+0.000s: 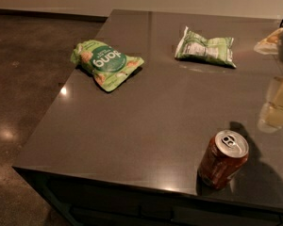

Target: Knock coke can over

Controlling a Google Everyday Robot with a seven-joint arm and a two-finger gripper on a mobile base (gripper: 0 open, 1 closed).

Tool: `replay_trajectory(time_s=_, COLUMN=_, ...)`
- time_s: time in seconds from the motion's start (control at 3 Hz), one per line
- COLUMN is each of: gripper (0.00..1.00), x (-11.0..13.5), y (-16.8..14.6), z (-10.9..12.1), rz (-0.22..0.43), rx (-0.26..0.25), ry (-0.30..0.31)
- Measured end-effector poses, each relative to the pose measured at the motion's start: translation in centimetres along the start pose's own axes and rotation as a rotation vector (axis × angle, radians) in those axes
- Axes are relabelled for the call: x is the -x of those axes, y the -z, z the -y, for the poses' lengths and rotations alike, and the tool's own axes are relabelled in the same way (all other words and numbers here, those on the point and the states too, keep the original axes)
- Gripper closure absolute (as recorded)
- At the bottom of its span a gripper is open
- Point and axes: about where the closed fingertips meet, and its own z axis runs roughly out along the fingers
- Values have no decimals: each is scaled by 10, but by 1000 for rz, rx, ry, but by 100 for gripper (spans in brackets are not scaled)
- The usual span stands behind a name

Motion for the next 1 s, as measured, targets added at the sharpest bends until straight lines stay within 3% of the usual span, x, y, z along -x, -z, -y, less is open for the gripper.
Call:
replay_trajectory(time_s=0.67, gripper=0, x=-28, y=1, z=-50, rz=170, rx=78, ry=-14)
replay_trajectory(time_s=1.0, gripper=0, x=-24, y=-9, z=-78, rz=257, rx=94, ry=11)
